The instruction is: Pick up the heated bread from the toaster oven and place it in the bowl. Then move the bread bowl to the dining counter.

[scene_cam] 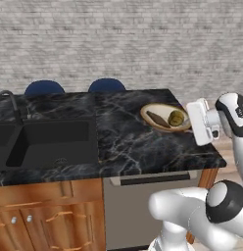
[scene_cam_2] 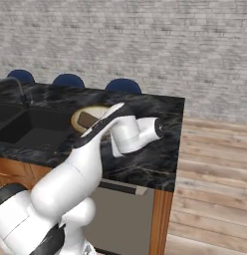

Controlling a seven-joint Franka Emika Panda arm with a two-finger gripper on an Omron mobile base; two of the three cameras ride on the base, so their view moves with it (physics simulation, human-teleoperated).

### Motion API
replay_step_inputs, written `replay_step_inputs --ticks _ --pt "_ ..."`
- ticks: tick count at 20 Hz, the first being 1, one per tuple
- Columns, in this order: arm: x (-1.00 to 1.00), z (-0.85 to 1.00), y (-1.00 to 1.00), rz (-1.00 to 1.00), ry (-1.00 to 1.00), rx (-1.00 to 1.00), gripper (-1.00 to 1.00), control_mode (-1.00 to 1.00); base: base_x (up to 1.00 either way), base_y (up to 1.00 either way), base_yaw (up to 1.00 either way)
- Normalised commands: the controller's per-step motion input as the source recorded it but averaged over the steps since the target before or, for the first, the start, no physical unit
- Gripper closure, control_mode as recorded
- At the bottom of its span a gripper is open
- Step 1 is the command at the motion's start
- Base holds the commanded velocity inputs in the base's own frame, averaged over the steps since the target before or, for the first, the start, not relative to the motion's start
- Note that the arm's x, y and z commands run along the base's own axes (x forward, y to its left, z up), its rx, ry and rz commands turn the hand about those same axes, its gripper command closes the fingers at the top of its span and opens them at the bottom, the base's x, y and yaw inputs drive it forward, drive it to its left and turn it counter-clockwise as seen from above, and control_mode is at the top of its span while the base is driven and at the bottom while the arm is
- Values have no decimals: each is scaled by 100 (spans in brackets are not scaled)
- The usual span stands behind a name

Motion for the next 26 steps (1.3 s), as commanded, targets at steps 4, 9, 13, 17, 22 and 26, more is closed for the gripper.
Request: replay_step_inputs --ticks 4,9,13,17,22,26 --pt "25 -3 0 0 0 0 100 -100 0 0 0" --pt "58 -30 5 0 2 -2 100 -100 0 0 0" --pt "60 -53 11 0 3 0 100 -100 0 0 0" --pt "59 -49 14 0 4 0 100 -100 0 0 0" --pt "60 -41 19 0 3 -4 100 -100 0 0 0" --pt "47 -47 25 0 4 -11 100 -100 0 0 0"
